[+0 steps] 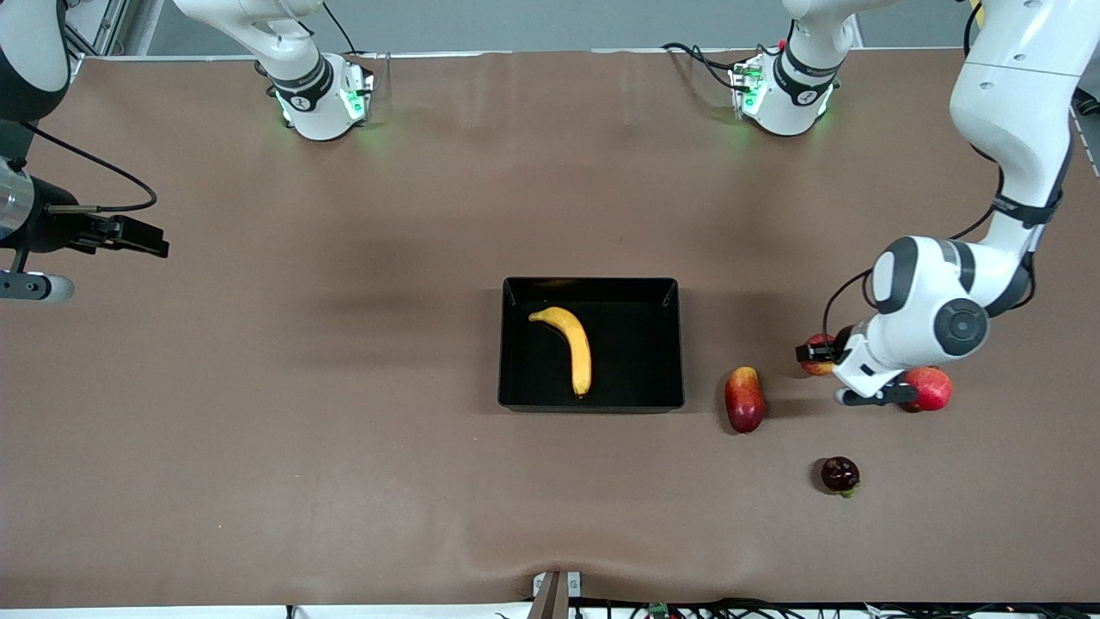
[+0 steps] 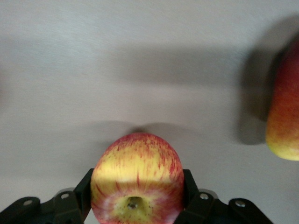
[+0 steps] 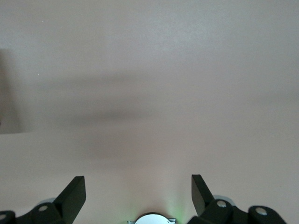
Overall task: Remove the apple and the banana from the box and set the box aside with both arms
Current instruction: 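Lower the apple onto the table, open the left gripper and withdraw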
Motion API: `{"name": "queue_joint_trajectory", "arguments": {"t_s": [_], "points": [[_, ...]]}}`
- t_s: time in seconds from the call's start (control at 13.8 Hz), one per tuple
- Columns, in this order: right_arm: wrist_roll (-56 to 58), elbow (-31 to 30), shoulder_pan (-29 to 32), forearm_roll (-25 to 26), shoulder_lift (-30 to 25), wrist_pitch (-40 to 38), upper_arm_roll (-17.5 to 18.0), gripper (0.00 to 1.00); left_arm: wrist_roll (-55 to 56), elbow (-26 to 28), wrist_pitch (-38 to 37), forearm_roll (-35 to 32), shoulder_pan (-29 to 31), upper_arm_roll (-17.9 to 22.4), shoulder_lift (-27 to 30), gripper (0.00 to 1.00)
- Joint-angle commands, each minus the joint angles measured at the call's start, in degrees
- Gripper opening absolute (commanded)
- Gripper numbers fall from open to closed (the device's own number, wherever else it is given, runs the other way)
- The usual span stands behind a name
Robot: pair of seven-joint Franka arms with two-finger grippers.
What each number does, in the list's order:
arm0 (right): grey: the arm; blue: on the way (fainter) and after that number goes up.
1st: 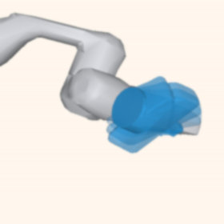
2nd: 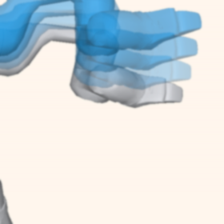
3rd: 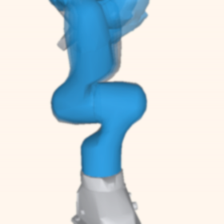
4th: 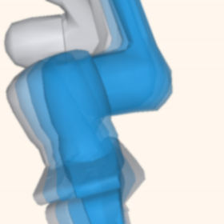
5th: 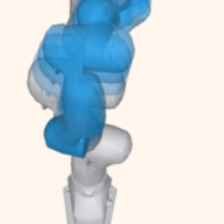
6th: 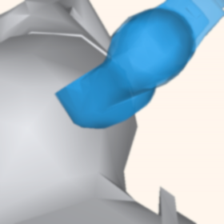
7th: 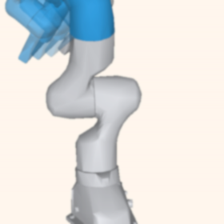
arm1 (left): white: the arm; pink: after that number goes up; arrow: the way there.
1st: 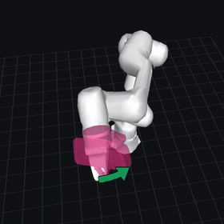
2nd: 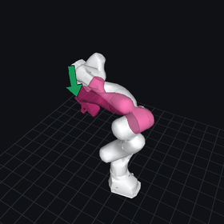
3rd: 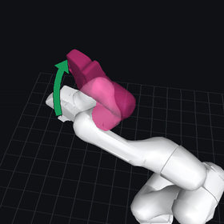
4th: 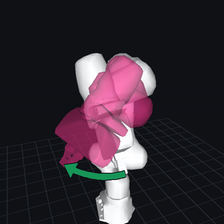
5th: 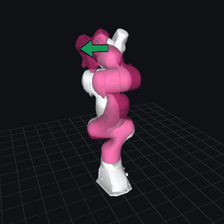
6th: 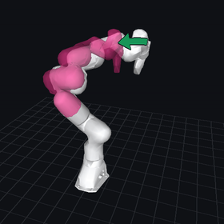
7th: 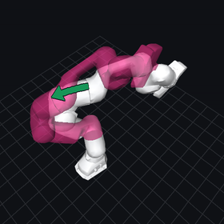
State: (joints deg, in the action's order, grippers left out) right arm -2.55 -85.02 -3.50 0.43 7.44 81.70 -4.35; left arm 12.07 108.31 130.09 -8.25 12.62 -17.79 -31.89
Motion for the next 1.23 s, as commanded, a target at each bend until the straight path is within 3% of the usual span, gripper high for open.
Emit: {"name": "queue_joint_trajectory", "arguments": {"t_s": [0.0, 0.43, 0.51, 0.58, 0.65, 1.01, 1.16], "points": [[0.26, 0.74, -0.28, 0.63, 0.12, -0.75, 0.31, 1.00, 0.33, 0.50, 2.09, 0.26, -1.53, -0.05, -0.53, 0.00], [0.26, 0.65, 0.51, 0.19, 0.64, 0.21, 0.22, 1.00, 0.06, -2.48, 2.89, -0.01, -2.77, 0.04, -2.73, 0.00], [0.26, 0.65, 0.60, 0.19, 0.64, 0.13, 0.14, 1.00, -0.11, -2.66, 2.89, -0.18, -2.77, 0.04, -3.00, 0.05], [0.35, 0.65, 0.60, 0.19, 0.64, 0.04, 0.05, 1.00, 0.06, -2.84, 2.89, -0.10, -2.77, 0.04, -3.08, 0.42], [0.35, 0.56, 0.77, 0.19, 0.64, -0.05, 0.05, 1.00, 0.23, -2.84, 2.89, -0.10, -2.77, -0.05, -3.00, 0.99], [0.00, 0.12, 1.21, -0.34, 0.82, -0.22, 0.05, 1.00, 0.58, -3.19, -1.31, 0.86, -2.86, -1.19, 3.92, 1.00], [0.00, 0.21, 0.78, -0.43, 1.08, 0.12, 0.14, 1.00, 6.53, -6.86, -6.49, 0.87, -2.86, -4.95, 5.79, 1.00]]}}
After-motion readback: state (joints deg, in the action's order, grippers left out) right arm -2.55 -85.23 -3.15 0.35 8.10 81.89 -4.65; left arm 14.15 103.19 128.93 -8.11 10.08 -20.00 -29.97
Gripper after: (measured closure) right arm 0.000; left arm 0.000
